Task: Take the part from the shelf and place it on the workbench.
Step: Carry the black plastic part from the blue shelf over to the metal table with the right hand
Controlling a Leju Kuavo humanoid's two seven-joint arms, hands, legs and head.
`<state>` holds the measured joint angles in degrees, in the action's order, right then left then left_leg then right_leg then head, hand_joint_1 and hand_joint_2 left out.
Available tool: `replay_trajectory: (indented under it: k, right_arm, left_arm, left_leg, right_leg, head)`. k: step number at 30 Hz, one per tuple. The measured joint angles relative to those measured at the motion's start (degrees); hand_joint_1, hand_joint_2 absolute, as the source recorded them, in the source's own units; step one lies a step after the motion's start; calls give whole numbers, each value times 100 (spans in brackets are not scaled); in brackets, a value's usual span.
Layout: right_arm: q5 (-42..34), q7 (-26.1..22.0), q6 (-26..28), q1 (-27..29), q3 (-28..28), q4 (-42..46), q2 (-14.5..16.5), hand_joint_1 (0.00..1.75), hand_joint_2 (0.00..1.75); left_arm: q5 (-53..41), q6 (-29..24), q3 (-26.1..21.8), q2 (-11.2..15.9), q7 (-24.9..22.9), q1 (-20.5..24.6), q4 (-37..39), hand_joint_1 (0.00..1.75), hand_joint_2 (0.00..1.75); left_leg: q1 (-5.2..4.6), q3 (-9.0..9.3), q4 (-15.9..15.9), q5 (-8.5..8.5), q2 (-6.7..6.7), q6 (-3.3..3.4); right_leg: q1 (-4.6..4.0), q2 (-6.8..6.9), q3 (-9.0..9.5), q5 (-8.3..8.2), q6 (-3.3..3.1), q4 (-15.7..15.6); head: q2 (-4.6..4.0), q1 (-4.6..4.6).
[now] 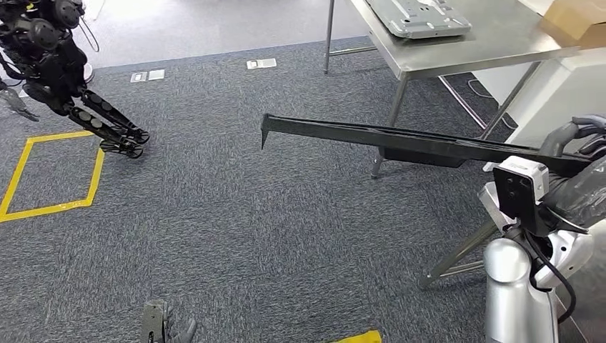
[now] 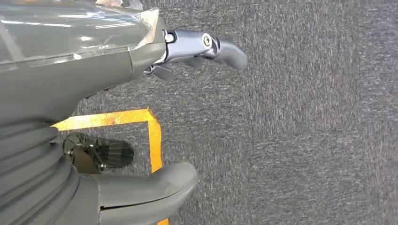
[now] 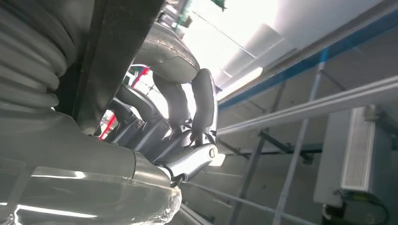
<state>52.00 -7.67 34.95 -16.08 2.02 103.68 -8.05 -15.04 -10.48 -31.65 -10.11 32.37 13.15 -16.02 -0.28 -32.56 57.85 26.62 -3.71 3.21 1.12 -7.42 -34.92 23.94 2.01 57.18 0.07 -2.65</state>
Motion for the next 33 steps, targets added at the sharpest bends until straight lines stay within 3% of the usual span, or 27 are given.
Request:
replay_trajectory:
  k: [1,3,5,7,8,10,11,13,16,18,20,22,23,24,25,27,29,31,33]
  right_arm:
    - [-37,-6,7,19,17,-24,-30,175,175]
    - [-133,-24,26,42,49,-79,-82,175,175]
    - [-213,-38,42,74,62,-148,-102,175,175]
    - [-249,-43,49,132,69,-215,-104,175,175]
    - [-254,-45,50,156,73,-243,-105,175,175]
    - [-256,-51,52,173,78,-278,-114,175,175]
    - [-257,-54,55,174,81,-290,-119,175,175]
    - [-262,-54,62,182,93,-304,-126,175,175]
    - [-266,-44,69,202,129,-315,-131,175,175]
    - [-265,-40,74,214,151,-312,-129,175,175]
    - [-264,-37,77,234,161,-310,-115,175,175]
    - [-284,-48,78,305,172,-317,-100,175,175]
    - [-309,-72,80,355,186,-325,-94,175,175]
    - [-342,-111,83,400,205,-338,-90,175,175]
    - [-372,-155,85,425,226,-351,-86,175,175]
    - [-410,-218,85,427,256,-376,-82,175,175]
    - [-422,-237,85,411,275,-394,-77,175,175]
    - [-422,-241,86,408,304,-404,-77,175,175]
    - [-391,-238,87,388,341,-411,-82,175,175]
  left_arm:
    - [14,2,1,1,5,0,0,0,175]
    - [54,12,-1,10,23,-11,1,0,175]
    - [85,26,-2,25,40,-45,4,0,175]
    - [97,35,-2,39,46,-77,7,0,175]
    - [98,39,-2,44,48,-85,9,0,175]
    - [100,53,-2,48,50,-88,10,0,175]
    - [103,61,-2,54,54,-86,10,0,175]
    - [115,68,-2,65,69,-85,10,0,175]
    - [149,68,-2,74,87,-84,11,0,175]
    - [166,67,-2,83,96,-87,11,0,175]
    - [170,47,-2,91,86,-113,16,0,175]
    - [175,12,-2,97,61,-174,31,0,175]
    - [180,1,-2,104,54,-213,39,0,175]
    - [185,-4,-2,113,54,-251,47,0,175]
    - [188,-5,-2,123,49,-278,52,0,175]
    - [195,-24,-2,154,-11,-294,58,0,175]
    - [212,-49,-1,179,-103,-287,65,0,175]
    - [226,-65,1,183,-155,-281,70,0,175]
    - [228,-88,4,185,-217,-272,73,0,175]
  left_leg:
    - [4,13,-45,-33,68,18]
    - [18,39,-146,-102,218,65]
    - [4,30,-174,-124,380,89]
    - [-6,9,-170,-123,551,90]
    - [-7,2,-167,-120,633,87]
    - [-8,0,-143,-102,778,59]
    - [-24,-3,-120,-80,840,30]
    - [-55,-1,-70,-35,952,-40]
    - [-41,13,-41,5,1064,-123]
    - [10,-69,193,200,820,-188]
    - [44,-362,853,596,486,-236]
    - [47,-677,1482,836,395,-242]
    - [46,-715,1534,789,380,-226]
    - [45,-651,1381,644,357,-201]
    - [44,-488,1042,431,301,-166]
    - [44,-126,313,117,27,-94]
    - [20,24,19,46,-109,-59]
    - [4,34,-28,5,37,-24]
    - [23,51,-137,-79,184,47]
  right_leg:
    - [1,33,-36,3,21,17]
    - [-18,305,-220,162,16,314]
    - [-17,596,-566,482,-8,1034]
    - [8,672,-817,660,41,1591]
    - [22,696,-791,632,92,1578]
    - [47,849,-374,380,214,870]
    - [49,993,-134,264,237,469]
    - [35,1156,125,147,179,15]
    - [25,988,100,117,34,4]
    - [51,851,94,83,-31,-10]
    - [52,718,82,63,-70,-12]
    - [29,571,69,55,-87,-11]
    - [17,491,68,51,-91,-10]
    - [9,409,68,47,-93,-9]
    - [5,327,69,41,-93,-9]
    - [4,189,63,21,-78,-8]
    - [20,80,35,-8,-31,-11]
    - [43,-20,-5,-49,37,-39]
    - [29,159,-129,39,54,112]
  head:
    - [0,0]
    - [0,35]
    - [0,76]
    - [0,88]
    - [0,92]
    - [0,99]
    - [0,105]
    - [0,100]
    - [0,82]
    - [0,67]
    - [0,38]
    - [0,25]
    - [0,22]
    - [0,22]
    - [0,18]
    - [0,22]
    - [0,18]
    - [0,6]
    - [0,41]
